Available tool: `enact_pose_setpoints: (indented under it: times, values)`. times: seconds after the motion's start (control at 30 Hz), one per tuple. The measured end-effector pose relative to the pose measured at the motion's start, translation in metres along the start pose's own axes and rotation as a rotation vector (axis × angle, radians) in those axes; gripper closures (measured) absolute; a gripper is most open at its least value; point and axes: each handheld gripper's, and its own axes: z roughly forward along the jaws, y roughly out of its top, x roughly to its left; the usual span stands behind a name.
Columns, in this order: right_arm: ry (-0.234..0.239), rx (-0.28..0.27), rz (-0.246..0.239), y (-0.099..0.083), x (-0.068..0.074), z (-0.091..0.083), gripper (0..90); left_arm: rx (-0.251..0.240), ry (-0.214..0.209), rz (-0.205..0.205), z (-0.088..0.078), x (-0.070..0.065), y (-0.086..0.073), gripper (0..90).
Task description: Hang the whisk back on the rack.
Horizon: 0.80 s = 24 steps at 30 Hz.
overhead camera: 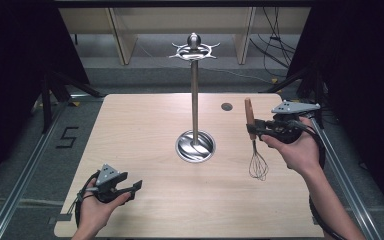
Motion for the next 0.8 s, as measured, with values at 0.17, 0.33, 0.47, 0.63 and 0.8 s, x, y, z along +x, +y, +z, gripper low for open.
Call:
enact_pose_setpoints:
  times: [0.17, 0.33, 0.47, 0.63, 0.8]
  values:
    - [-0.005, -0.032, -0.017, 0.003, -0.001, 0.002, 69.0, 0.000, -0.001, 0.000, 0.000, 0.000, 0.000, 35.3]
    - [0.002, -0.027, -0.019, 0.008, 0.000, 0.002, 69.0, -0.001, -0.002, 0.008, 0.000, 0.001, 0.000, 35.2]
    - [0.009, -0.015, -0.038, 0.012, 0.000, 0.001, 69.0, -0.001, -0.002, 0.004, 0.000, 0.000, 0.000, 35.2]
    - [0.004, -0.038, -0.029, 0.015, 0.002, 0.002, 69.0, 0.002, 0.000, 0.011, 0.000, 0.001, 0.000, 35.2]
    - [0.009, -0.042, -0.044, 0.018, 0.001, 0.003, 69.0, 0.003, -0.001, 0.011, 0.000, 0.001, 0.000, 35.2]
